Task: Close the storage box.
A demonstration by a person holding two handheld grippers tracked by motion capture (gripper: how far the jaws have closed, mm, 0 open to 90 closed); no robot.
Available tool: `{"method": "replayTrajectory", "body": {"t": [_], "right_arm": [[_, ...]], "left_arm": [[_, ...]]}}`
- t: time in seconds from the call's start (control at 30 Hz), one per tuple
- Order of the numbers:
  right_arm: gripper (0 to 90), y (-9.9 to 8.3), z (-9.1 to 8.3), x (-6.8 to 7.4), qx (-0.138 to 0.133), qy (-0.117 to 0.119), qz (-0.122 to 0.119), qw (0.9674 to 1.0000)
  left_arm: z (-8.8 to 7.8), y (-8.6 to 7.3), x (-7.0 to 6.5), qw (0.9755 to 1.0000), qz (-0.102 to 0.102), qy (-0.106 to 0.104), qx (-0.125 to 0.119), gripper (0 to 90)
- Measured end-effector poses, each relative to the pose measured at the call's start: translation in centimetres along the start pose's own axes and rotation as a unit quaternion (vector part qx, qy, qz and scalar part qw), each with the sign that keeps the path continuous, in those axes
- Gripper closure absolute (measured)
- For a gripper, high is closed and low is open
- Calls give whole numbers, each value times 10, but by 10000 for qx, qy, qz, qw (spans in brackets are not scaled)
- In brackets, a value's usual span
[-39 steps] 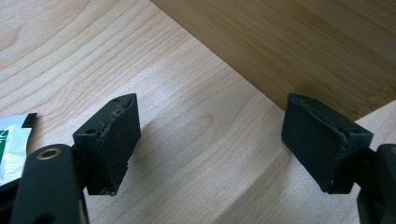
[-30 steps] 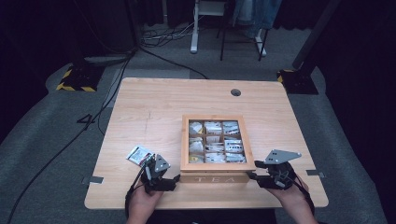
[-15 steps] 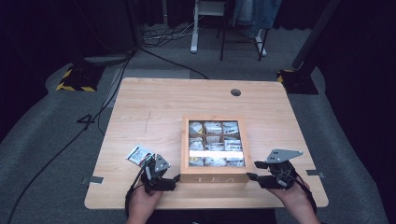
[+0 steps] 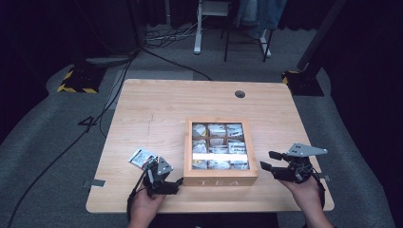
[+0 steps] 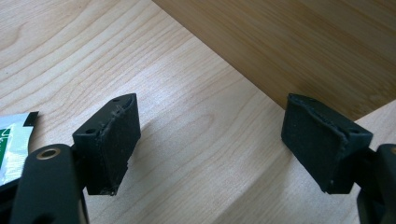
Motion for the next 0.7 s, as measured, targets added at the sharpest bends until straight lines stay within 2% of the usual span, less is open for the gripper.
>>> {"method": "replayTrajectory", "body": {"t": [0.03,0.07,0.2,0.27,0.37,0.4,0.43,0.5,0.6,0.67,0.7], "right_arm": [[415,-6,0,-9,-26,-144,68,9999],[414,-8,1,-11,-32,-198,83,9998],[412,-18,4,-21,-18,-317,133,9994],[411,-30,8,-31,-11,-421,179,9990],[414,-41,11,-41,-8,-456,412,9981],[414,-41,11,-41,-8,-456,412,9981],[418,-48,14,-46,11,-434,573,9974],[430,-54,19,-49,97,-413,673,9968],[434,-60,24,-53,170,-408,671,9968],[430,-65,28,-56,216,-394,758,9961],[428,-66,30,-56,239,-394,713,9964]], "left_arm": [[0,0,0,10000,-2,-5,10,203],[0,0,0,10000,-2,-5,10,203],[-1,0,0,10000,-2,-6,10,204],[-1,0,1,10000,0,-5,12,204],[0,0,1,10000,3,-28,4,205],[0,0,1,10000,3,-28,4,205],[0,0,1,10000,0,-28,4,205],[0,0,1,10000,4,-28,4,205],[0,0,1,10000,0,-28,4,205],[0,0,1,10000,5,-32,-4,205],[0,0,1,10000,5,-34,-3,204]]}}
Point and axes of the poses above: each handheld gripper's, and its own axes: z roughly forward along the jaws, y roughly out of its top, x roughly to its left, the point moved 5 cm from there along z, roughly forward along the jaws, and after that the axes turned 15 degrees about -z, right-handed, at the moved point
